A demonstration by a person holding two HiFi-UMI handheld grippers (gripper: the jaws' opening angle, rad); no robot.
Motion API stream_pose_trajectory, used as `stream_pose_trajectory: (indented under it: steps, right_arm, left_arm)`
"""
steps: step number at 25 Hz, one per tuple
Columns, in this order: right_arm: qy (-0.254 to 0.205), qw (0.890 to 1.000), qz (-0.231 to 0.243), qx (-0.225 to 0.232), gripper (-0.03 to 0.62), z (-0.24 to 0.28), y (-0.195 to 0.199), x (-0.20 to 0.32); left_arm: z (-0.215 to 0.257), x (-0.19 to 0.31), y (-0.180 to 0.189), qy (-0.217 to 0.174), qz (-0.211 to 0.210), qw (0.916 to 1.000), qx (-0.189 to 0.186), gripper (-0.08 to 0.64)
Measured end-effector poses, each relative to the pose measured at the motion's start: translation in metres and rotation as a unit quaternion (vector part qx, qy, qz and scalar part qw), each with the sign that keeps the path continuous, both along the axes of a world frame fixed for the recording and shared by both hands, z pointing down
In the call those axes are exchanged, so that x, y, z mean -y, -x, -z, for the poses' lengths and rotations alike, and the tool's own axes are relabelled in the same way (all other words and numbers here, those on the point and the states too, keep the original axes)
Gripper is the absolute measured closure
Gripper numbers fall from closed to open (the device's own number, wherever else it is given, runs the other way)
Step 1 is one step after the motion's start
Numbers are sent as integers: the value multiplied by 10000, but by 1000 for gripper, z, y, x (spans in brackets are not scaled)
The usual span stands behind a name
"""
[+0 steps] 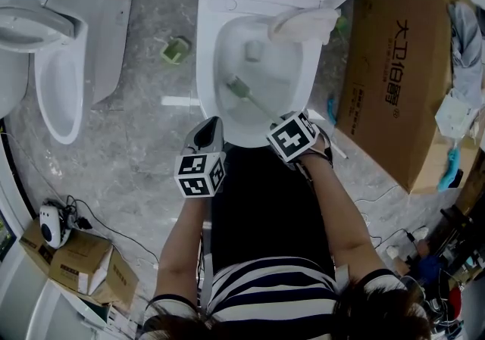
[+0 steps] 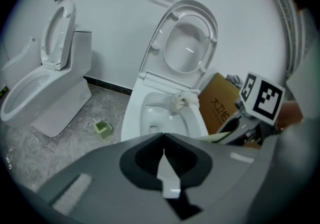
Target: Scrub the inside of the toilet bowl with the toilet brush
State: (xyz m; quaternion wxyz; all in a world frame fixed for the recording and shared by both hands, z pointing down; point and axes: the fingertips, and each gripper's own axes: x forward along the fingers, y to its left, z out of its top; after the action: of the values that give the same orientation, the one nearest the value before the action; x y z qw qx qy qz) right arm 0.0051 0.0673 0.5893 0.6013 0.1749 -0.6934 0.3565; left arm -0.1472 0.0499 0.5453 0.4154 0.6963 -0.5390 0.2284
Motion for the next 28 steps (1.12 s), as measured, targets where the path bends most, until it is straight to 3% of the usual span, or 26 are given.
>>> stream_pose_trajectory:
  steps: [15,28]
  right_arm:
    - [-461,9952,-789,340,517,-4,18,45]
    - [-1085,9890,-955,316,515,3,12,67]
  left_arm:
    - [-3,11,7,-25,64,10000,52,560]
    - [2,18,10,-190,-101,9995,238,560]
